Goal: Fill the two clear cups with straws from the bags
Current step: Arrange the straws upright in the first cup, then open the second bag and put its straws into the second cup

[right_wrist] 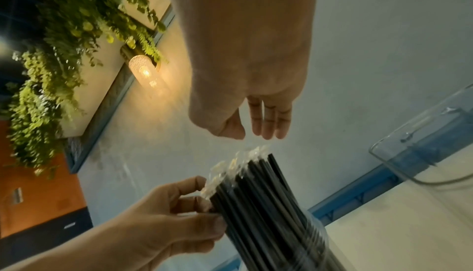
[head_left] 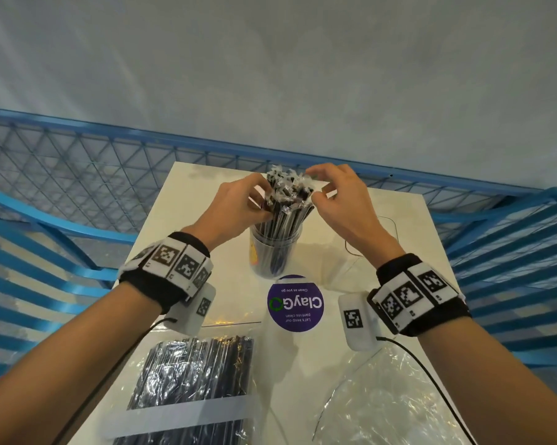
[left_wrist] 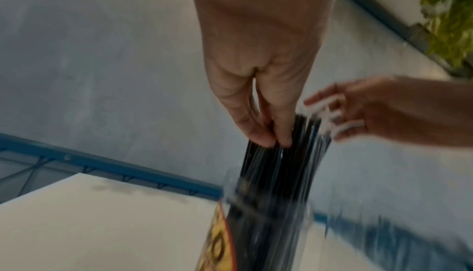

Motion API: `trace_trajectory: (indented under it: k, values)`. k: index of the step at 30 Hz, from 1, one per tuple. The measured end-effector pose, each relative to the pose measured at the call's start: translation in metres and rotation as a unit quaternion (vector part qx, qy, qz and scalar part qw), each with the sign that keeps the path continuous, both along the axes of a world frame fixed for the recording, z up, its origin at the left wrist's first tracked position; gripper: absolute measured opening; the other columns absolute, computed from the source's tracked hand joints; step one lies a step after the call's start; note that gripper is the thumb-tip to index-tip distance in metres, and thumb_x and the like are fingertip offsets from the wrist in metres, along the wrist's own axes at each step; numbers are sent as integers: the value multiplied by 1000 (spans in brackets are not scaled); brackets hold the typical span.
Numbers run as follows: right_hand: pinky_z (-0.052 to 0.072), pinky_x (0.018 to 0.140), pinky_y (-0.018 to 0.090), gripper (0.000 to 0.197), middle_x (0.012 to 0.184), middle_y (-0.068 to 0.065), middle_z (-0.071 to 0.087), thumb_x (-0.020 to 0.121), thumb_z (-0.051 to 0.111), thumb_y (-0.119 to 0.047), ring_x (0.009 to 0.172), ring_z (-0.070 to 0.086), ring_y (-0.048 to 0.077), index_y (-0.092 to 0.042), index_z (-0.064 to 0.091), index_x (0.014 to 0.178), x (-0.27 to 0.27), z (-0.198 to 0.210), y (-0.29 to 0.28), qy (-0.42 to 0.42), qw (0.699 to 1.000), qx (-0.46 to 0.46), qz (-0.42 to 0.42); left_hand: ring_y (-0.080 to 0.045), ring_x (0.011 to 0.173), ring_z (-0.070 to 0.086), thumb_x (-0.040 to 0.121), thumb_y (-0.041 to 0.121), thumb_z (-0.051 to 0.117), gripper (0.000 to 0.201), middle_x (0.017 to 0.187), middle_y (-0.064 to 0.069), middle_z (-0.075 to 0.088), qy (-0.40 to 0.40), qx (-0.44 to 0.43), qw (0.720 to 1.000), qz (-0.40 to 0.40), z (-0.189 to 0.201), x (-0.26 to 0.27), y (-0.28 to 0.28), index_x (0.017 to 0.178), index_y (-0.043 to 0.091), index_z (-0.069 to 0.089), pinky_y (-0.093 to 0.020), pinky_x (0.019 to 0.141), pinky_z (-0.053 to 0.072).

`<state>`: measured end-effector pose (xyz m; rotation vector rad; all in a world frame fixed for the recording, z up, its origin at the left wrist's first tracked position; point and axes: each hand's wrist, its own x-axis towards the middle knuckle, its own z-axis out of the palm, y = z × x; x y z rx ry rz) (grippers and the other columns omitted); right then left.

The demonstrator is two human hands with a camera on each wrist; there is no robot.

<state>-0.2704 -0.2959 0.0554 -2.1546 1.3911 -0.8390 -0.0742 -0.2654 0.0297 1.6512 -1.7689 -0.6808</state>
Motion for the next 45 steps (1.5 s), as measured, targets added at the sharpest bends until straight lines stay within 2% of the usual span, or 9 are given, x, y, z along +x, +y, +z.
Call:
trace_trajectory:
  k: [4,10,18,22,26,30,34,42,45]
  values:
    - [39,68,8,33,109,1,52,86,63,-16,89,55,14,-20,60,119,-6,-3,-2,68,997,24,23,-15,78,60,78,26,74,48,108,3,54,-7,-29,999,-20,16,4,-3,121,23,54,-10,60,42]
    - [56,78,33,17,92,11,71,87,63,-7,77,63,19,-7,70,102,2,-12,-3,62,998,18,18,-11,74,53,77,23,77,38,95,0,57,-60,-52,996,-50,11,-4,-9,111,25,62,-28,70,50]
    - [43,74,19,32,98,3,63,89,59,-7,80,57,13,-16,60,119,-17,9,10,70,997,-11,26,-17,84,57,82,32,68,54,122,0,42,-77,-62,995,-11,18,-1,12,131,36,44,-44,81,53]
    - [46,77,20,25,100,3,64,90,55,-4,79,55,13,-14,66,110,-33,26,30,80,995,-42,52,-14,81,60,87,23,64,49,126,-1,44,-54,-110,992,25,32,-7,35,132,28,45,-30,80,52]
    - [38,70,3,20,97,4,70,89,55,-4,74,53,7,-9,71,99,-42,30,72,76,987,-56,132,-3,77,53,87,11,62,38,118,-3,53,-57,-128,989,43,40,-22,80,124,18,54,-3,69,42]
    - [41,72,9,19,99,6,71,88,57,-6,82,57,10,-7,72,99,-39,8,123,131,960,27,245,1,75,55,87,12,63,32,109,2,57,-68,-64,995,45,31,-30,143,118,18,58,-3,68,42]
    - [40,68,13,21,95,4,68,88,57,-11,80,51,8,-10,70,105,-22,-28,157,201,925,92,309,-15,76,63,87,19,66,31,108,1,61,-89,50,993,54,4,-14,201,117,20,59,-18,69,45]
    - [40,79,25,30,121,12,60,89,53,-8,109,56,26,-8,61,117,37,-84,173,246,909,196,275,-24,93,63,88,18,63,32,119,-8,62,-149,197,964,94,-55,57,250,119,12,60,-27,84,42]
    - [40,98,38,45,134,14,47,88,52,-12,122,46,31,-12,46,133,67,-108,169,274,909,200,244,-24,103,58,88,18,63,34,123,-9,59,-163,232,954,97,-78,84,253,121,12,58,-28,88,40]
